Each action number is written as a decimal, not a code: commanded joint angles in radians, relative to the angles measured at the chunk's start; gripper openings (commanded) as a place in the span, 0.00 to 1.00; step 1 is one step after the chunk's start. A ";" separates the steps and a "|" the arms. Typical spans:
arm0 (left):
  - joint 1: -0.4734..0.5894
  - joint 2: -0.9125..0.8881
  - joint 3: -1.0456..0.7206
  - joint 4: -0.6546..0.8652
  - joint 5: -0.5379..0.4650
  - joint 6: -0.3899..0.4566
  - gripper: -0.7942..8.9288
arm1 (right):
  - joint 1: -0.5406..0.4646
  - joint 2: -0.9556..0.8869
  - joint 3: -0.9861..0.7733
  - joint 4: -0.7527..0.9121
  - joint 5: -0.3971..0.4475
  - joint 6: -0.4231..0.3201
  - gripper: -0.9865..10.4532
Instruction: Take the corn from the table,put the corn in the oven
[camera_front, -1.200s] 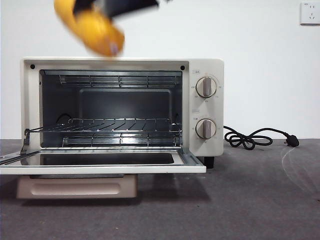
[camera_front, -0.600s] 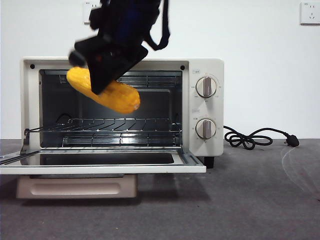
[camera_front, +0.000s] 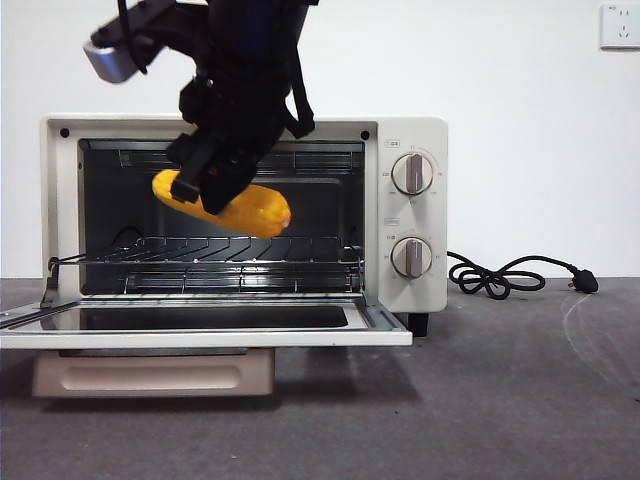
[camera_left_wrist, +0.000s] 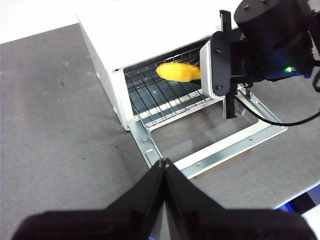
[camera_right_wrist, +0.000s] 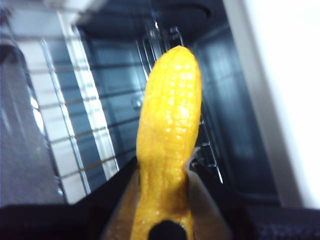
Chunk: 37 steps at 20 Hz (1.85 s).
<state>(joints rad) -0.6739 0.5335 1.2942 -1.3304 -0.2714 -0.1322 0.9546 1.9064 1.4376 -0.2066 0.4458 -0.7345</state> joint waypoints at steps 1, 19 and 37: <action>-0.002 -0.003 -0.006 0.005 -0.002 -0.006 0.08 | -0.007 0.023 0.007 0.014 0.003 -0.011 0.10; -0.002 -0.003 -0.006 0.007 -0.018 0.006 0.08 | 0.042 0.018 0.007 -0.038 0.117 0.085 0.39; 0.000 0.311 -0.006 0.229 -0.103 0.209 0.08 | 0.309 -0.319 0.007 -0.653 0.081 0.600 0.33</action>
<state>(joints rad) -0.6739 0.8207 1.2942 -1.1107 -0.3809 0.0456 1.2640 1.5909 1.4399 -0.8417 0.5259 -0.2111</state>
